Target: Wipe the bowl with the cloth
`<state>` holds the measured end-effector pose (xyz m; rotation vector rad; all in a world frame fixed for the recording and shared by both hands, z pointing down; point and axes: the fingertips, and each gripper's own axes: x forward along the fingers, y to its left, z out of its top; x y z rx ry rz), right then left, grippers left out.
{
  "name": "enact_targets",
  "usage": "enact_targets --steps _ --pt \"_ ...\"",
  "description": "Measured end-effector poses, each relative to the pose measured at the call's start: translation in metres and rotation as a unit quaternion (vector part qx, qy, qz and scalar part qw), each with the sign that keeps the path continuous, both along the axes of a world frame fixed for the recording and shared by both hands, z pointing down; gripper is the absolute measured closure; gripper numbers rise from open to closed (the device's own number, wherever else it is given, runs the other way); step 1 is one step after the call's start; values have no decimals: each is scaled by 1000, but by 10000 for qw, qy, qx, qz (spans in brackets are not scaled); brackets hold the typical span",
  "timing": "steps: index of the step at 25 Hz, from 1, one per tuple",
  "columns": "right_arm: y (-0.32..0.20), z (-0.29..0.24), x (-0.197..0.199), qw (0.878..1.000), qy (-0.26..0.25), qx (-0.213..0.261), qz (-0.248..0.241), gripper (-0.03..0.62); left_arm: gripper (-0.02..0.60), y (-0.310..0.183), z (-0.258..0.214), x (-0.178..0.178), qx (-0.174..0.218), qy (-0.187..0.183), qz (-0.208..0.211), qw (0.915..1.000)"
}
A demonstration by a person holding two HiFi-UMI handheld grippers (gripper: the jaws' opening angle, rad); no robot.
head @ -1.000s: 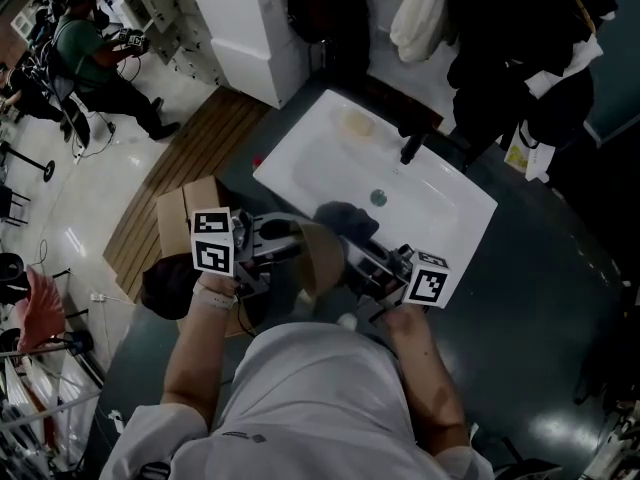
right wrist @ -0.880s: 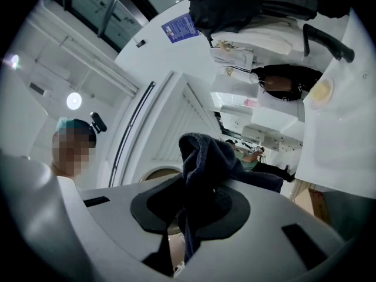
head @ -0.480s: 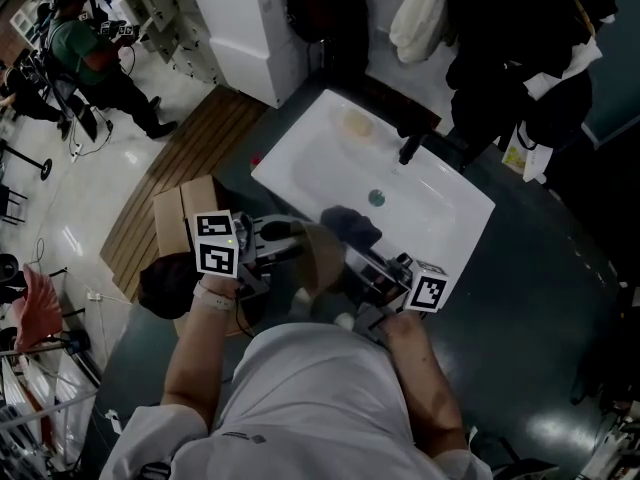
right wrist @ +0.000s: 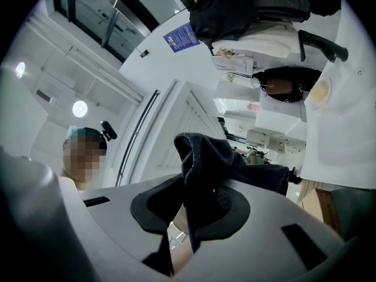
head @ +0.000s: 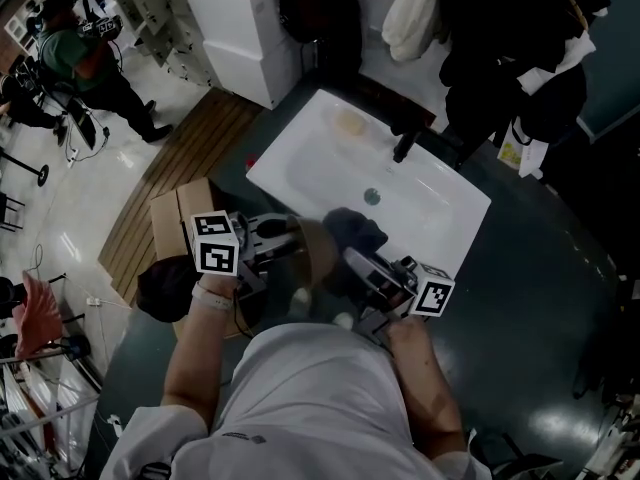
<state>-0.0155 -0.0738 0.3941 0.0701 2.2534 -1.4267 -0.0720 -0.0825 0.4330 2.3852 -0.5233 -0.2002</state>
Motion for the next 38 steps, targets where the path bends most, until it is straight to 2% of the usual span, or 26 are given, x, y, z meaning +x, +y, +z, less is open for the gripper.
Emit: enact_targets --steps 18,25,27,31,35,38 --pt "2 10 31 9988 344 171 299 513 561 -5 12 21 -32 -179 215 9996" --pt "0 7 47 9982 318 186 483 513 561 -12 20 19 -180 -265 91 9994" --pt "-1 4 53 9980 232 187 558 513 561 -16 26 18 -234 -343 29 9991" --pt "-9 2 65 9957 294 242 844 513 561 -23 29 17 -357 -269 -164 9989" --pt "-24 2 80 9873 609 381 1419 513 561 -38 24 14 -88 -580 -698 9958" --pt "-34 4 90 9738 1070 594 1917 513 561 -45 16 15 165 -764 -1059 9913"
